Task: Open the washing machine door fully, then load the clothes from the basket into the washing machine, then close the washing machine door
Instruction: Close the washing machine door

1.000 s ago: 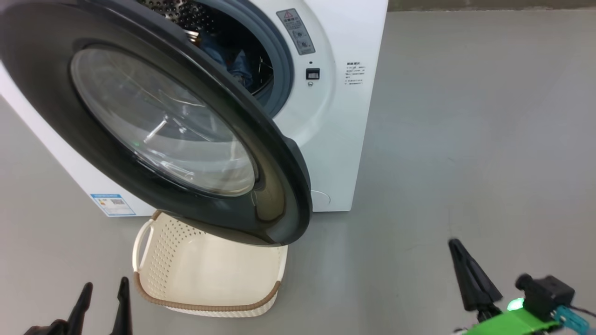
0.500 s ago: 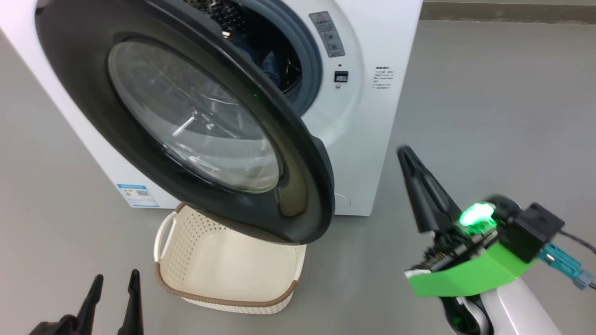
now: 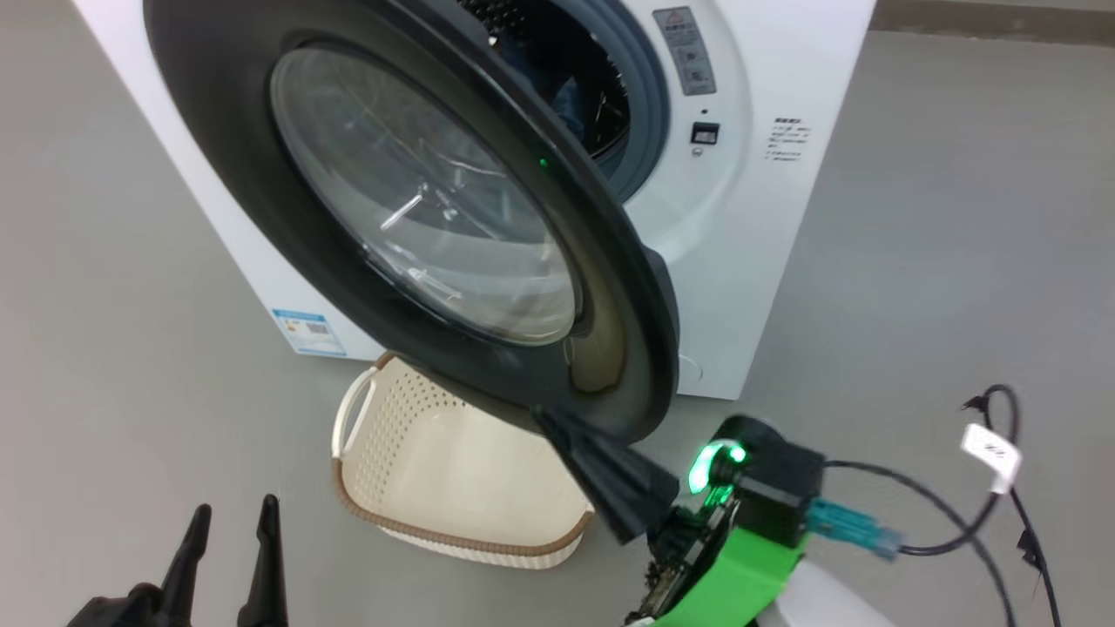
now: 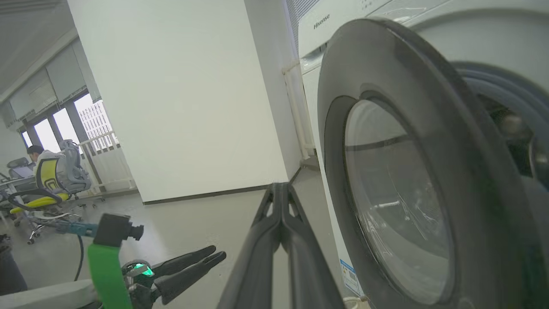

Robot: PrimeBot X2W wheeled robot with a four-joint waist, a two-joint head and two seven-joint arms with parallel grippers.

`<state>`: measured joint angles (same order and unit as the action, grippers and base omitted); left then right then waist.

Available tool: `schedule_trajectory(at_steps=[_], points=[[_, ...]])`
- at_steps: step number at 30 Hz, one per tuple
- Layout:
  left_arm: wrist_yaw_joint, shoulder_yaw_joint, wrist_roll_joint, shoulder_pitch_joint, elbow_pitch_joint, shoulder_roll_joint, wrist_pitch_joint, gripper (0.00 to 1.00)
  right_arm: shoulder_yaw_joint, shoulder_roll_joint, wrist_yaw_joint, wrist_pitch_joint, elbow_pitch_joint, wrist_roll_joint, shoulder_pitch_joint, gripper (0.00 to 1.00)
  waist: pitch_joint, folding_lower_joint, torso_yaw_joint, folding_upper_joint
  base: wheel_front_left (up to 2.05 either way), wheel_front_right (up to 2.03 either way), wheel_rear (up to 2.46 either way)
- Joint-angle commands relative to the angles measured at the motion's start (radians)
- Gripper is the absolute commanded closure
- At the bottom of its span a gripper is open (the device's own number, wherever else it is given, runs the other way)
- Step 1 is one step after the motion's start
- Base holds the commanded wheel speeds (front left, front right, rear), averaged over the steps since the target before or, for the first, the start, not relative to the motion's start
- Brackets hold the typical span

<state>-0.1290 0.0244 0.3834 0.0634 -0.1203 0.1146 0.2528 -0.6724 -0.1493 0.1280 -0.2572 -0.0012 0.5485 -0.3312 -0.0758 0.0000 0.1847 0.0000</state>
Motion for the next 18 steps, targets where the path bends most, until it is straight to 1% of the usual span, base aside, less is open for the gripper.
schedule_trajectory(at_steps=[1, 5, 6, 8, 13, 18], points=[[-0.002, -0.036, -0.001, -0.042, 0.025, 0.004, 0.009, 0.0, -0.033, 0.01, 0.003, -0.005, 0.016, 0.021, -0.015, 1.0, -0.02, 0.0, 0.019, 0.0, 0.0, 0.0, 0.0], [-0.002, -0.031, 0.002, -0.048, 0.022, -0.008, 0.009, 0.0, -0.063, 0.005, 0.003, -0.005, 0.122, 0.043, -0.011, 1.0, -0.036, 0.0, 0.029, 0.0, 0.0, 0.0, 0.0], [-0.002, -0.031, 0.002, -0.048, 0.022, -0.008, 0.009, 0.0, -0.063, 0.005, 0.003, -0.005, 0.122, 0.043, -0.011, 1.0, -0.036, 0.0, 0.029, 0.0, 0.0, 0.0, 0.0], [-0.002, -0.029, 0.003, -0.052, 0.021, -0.011, 0.009, 0.0, -0.068, 0.001, 0.003, -0.005, 0.177, 0.05, -0.01, 1.0, -0.043, 0.0, 0.033, 0.0, 0.0, 0.0, 0.0], [-0.002, -0.021, 0.008, -0.069, 0.013, -0.017, 0.009, 0.0, -0.04, -0.001, 0.003, -0.005, 0.284, 0.063, -0.021, 1.0, -0.066, 0.0, 0.038, 0.0, 0.0, 0.0, 0.0], [-0.002, -0.008, 0.009, -0.09, 0.001, -0.017, 0.009, 0.0, 0.017, 0.005, 0.003, -0.005, 0.331, 0.053, -0.047, 1.0, -0.086, 0.0, 0.039, 0.0, 0.0, 0.0, 0.0]])
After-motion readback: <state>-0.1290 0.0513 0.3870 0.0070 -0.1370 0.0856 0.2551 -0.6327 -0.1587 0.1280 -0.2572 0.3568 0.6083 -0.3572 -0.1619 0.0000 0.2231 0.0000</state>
